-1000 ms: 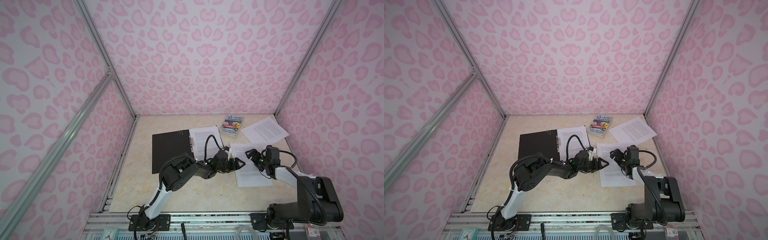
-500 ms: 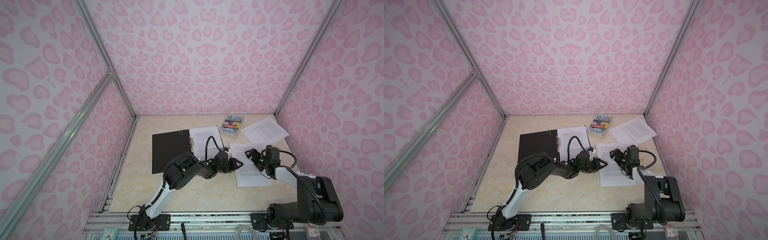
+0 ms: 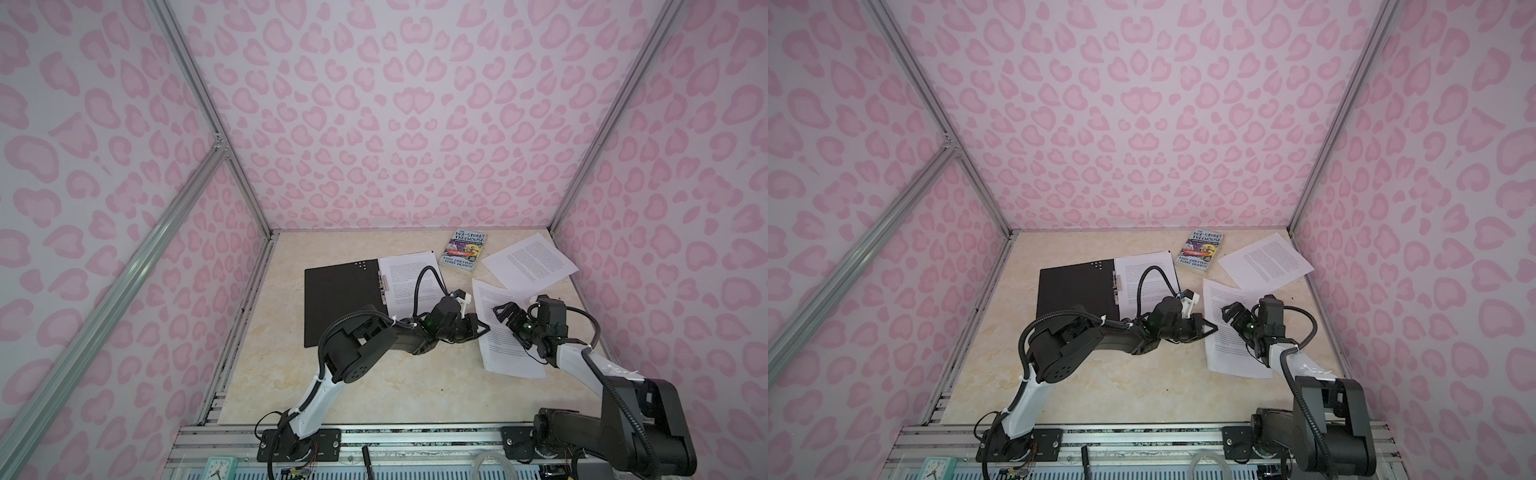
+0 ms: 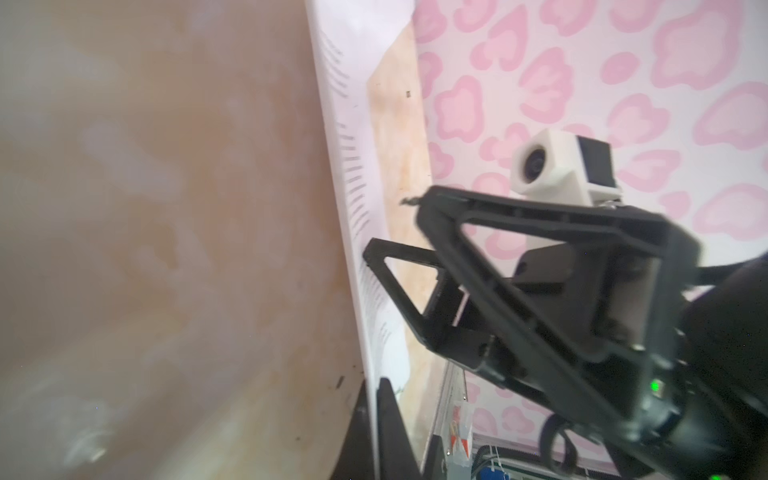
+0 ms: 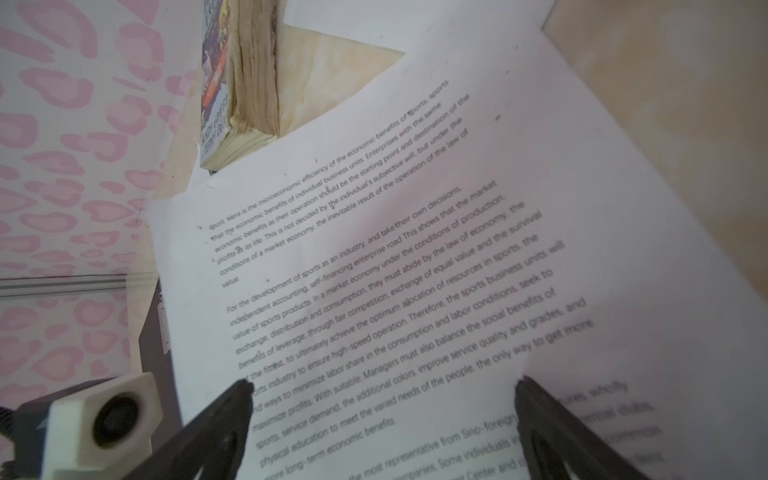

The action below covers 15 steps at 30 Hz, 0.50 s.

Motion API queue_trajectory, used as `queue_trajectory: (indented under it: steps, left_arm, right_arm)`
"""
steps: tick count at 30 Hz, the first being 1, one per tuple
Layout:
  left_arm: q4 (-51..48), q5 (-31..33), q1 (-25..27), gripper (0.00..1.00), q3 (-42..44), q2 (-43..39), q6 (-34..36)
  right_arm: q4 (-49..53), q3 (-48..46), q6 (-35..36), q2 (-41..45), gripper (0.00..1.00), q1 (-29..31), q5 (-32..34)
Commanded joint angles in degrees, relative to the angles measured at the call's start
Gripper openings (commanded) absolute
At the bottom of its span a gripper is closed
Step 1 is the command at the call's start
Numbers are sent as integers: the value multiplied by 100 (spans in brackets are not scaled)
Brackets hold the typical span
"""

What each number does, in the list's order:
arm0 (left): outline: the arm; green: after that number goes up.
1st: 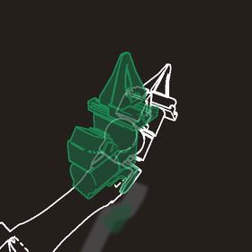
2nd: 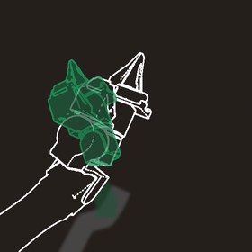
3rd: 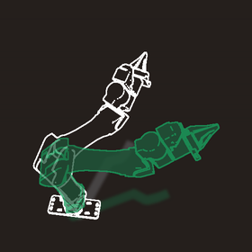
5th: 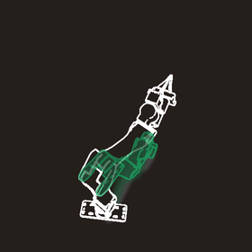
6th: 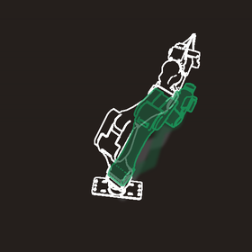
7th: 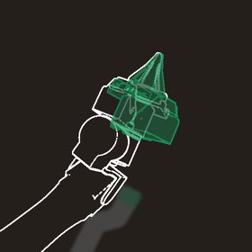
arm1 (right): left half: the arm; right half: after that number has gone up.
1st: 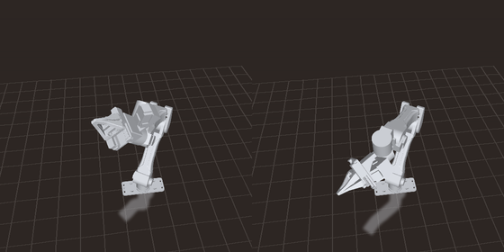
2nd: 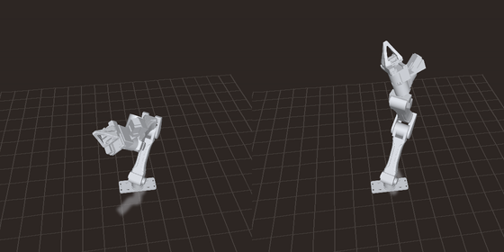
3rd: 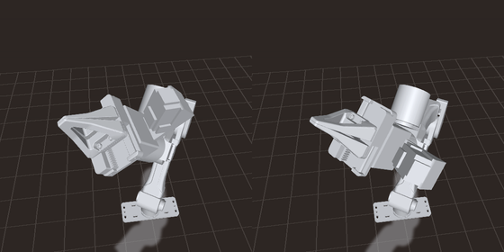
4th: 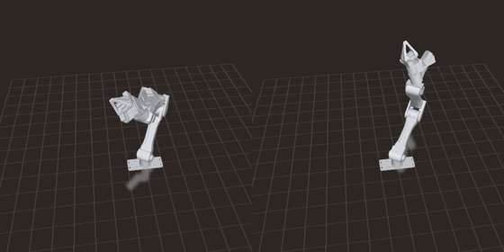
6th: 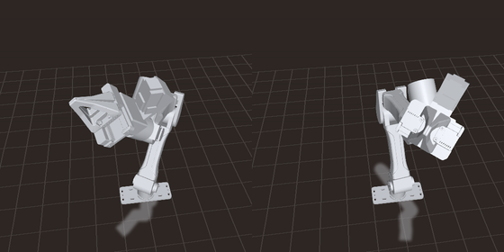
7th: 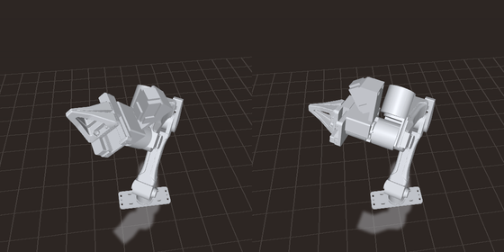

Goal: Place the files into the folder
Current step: 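Raise the sheet upright with the right gripper toward the left gripper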

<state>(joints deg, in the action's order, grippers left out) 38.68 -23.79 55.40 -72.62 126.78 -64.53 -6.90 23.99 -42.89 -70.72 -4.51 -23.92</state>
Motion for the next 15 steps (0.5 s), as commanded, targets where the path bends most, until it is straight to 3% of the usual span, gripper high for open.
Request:
queue_trajectory:
  steps: [1, 15]
  left_arm:
    - [-39, -92, 24, 4, -68, -228, 246]
    - [-1246, 476, 182, 4, -64, -1305, 1397]
  right_arm:
    - [288, -90, 249, 389, 98, 3, 300]
    - [425, -435, 440, 1835, 98, 12, 901]
